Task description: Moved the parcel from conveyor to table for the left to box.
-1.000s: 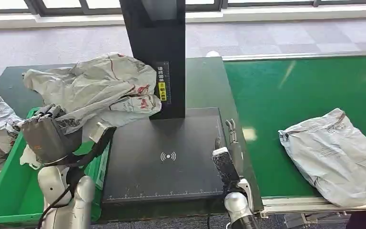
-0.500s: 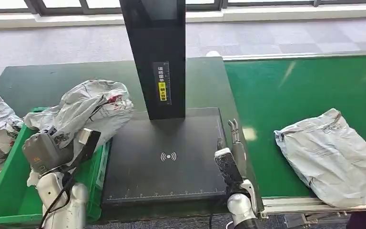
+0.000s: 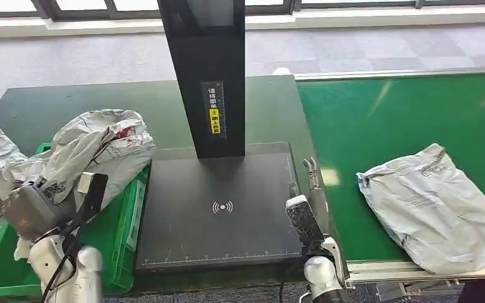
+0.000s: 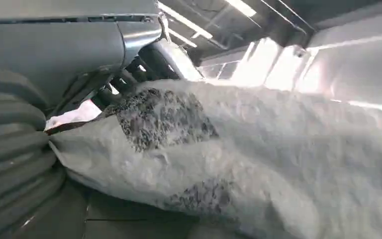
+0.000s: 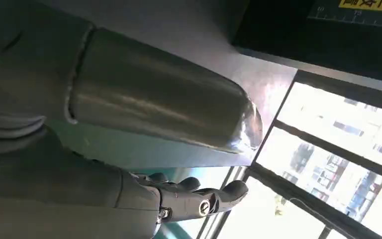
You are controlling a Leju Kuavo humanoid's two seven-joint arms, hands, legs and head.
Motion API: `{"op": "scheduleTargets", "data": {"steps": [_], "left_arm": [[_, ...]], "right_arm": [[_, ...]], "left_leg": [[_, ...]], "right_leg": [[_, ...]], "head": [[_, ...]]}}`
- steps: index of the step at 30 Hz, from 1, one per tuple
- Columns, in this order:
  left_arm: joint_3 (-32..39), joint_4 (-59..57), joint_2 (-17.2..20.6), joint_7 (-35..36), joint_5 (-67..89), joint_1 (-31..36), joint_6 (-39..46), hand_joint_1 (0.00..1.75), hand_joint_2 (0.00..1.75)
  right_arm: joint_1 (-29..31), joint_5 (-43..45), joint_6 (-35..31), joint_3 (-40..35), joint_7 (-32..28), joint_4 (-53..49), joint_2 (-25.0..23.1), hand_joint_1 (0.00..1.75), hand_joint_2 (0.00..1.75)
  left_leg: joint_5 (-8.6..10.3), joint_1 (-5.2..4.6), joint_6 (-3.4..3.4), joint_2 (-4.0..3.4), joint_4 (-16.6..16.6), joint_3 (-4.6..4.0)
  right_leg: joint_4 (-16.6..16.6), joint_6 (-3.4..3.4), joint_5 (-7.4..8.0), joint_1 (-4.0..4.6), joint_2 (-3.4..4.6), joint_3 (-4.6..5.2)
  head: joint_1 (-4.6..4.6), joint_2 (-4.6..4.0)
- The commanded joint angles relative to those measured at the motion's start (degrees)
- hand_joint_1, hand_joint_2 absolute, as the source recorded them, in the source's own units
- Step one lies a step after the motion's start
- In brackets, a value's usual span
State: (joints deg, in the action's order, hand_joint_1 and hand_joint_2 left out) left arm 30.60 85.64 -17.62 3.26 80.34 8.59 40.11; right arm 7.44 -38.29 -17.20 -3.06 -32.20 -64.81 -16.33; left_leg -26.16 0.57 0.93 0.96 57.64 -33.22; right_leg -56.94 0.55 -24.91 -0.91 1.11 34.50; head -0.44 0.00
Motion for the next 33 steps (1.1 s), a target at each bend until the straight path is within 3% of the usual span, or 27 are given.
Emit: {"op": "scheduleTargets", "data": {"steps": [1,4,5,6,7,14,33], "left_arm": [[13.38,11.72,-2.38,-14.7,-16.56,0.14,-0.11,1.75,1.75],[16.12,12.91,-2.38,-19.57,-20.94,1.24,-0.11,1.75,1.75],[16.44,13.17,-2.38,-20.39,-21.97,1.11,-0.11,0.51,1.75],[16.64,13.79,-2.38,-21.12,-22.75,0.81,-0.11,0.0,1.75],[16.77,14.21,-2.38,-21.82,-22.98,0.63,-0.11,0.0,0.0],[11.77,16.05,-2.38,-16.0,-18.68,-0.71,-0.11,0.0,0.0],[10.29,16.36,-2.38,-14.8,-17.17,-1.04,-0.11,0.0,0.0]], "right_arm": [[0.06,-0.05,-0.73,4.65,0.15,2.0,-1.85,0.0,0.0],[-0.8,-0.07,-0.46,4.7,0.17,0.79,-1.9,0.0,0.0],[-0.91,-0.07,-0.37,4.68,0.17,0.67,-1.94,0.0,0.0],[-0.97,-0.06,-0.17,4.63,0.17,0.66,-1.98,0.0,0.0],[-0.76,-0.21,0.04,4.49,0.24,1.02,-2.01,0.0,0.0],[-0.95,-0.49,-0.78,4.34,0.96,0.4,-2.06,0.0,0.0],[-1.39,-1.01,-0.36,4.8,1.29,-0.23,-2.2,0.0,0.0]], "left_leg": [[-0.07,0.06,-0.02,-0.18,0.01,0.07],[-0.07,0.05,-0.02,-0.12,-0.02,0.12],[-0.08,0.06,-0.03,-0.11,-0.03,0.16],[-0.09,0.07,-0.04,-0.12,-0.06,0.22],[-0.05,0.06,-0.02,-0.07,0.0,0.09],[-0.02,0.04,-0.02,0.07,-0.02,0.05],[-0.01,0.0,-0.03,0.07,-0.04,0.09]], "right_leg": [[0.03,-0.03,-0.01,0.06,0.09,-0.05],[0.03,-0.05,-0.06,0.05,-0.02,-0.11],[0.05,-0.07,-0.07,0.07,-0.06,-0.16],[0.07,-0.08,-0.09,0.09,-0.1,-0.22],[0.04,-0.05,-0.05,0.06,-0.05,-0.09],[0.03,-0.04,-0.06,0.03,-0.18,-0.09],[0.03,-0.04,-0.07,0.0,-0.2,-0.1]], "head": [[0.0,0.0],[0.0,0.0],[0.0,0.0],[0.0,0.0],[0.0,0.0],[0.0,0.0],[0.0,0.0]]}}
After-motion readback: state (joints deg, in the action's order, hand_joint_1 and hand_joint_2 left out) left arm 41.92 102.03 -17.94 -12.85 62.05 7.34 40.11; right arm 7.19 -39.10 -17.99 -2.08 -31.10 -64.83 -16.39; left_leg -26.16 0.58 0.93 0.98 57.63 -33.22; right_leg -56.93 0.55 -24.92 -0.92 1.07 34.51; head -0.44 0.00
